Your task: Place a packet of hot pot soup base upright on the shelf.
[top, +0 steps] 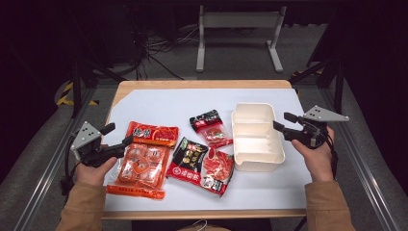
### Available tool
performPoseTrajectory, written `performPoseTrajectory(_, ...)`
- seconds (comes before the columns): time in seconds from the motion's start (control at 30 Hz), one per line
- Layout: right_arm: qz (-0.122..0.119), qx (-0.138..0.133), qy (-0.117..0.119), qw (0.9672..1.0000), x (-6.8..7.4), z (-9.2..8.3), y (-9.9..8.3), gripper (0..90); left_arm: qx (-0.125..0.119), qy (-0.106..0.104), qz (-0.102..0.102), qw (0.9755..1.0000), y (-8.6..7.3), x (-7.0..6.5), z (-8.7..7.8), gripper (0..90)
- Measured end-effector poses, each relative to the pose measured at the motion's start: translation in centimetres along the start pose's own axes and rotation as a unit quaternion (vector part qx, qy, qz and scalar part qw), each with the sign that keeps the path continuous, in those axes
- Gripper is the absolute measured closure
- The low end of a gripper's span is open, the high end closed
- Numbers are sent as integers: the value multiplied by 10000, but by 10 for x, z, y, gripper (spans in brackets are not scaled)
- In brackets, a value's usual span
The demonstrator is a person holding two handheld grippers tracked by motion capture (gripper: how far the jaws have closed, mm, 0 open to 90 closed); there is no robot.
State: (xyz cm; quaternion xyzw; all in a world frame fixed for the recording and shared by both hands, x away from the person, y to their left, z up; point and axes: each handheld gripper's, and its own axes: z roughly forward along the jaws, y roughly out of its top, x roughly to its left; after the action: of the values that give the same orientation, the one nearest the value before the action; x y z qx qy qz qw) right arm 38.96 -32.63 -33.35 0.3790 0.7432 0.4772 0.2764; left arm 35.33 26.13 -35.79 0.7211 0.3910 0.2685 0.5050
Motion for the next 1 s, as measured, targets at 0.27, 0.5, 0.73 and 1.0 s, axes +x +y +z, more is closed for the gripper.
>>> performPoseTrajectory(0.27, -10, 28, -4, 10000, 0, 1, 0, 427, 53, -224, 125, 9997, 5, -10, 2, 240)
performPoseTrajectory(0.5, 11, 35, -5, 10000, 1, 1, 0, 423, 212, -480, 334, 9981, 11, -25, 7, 207)
performPoseTrajectory(0.73, 5, 50, 30, 10000, 2, 2, 1, 418, 399, -744, 421, 9955, 14, -43, 14, 182)
performPoseTrajectory(1.0, 10, 94, 55, 9999, 2, 3, 1, 412, 623, -986, 615, 9913, 14, -59, 24, 182)
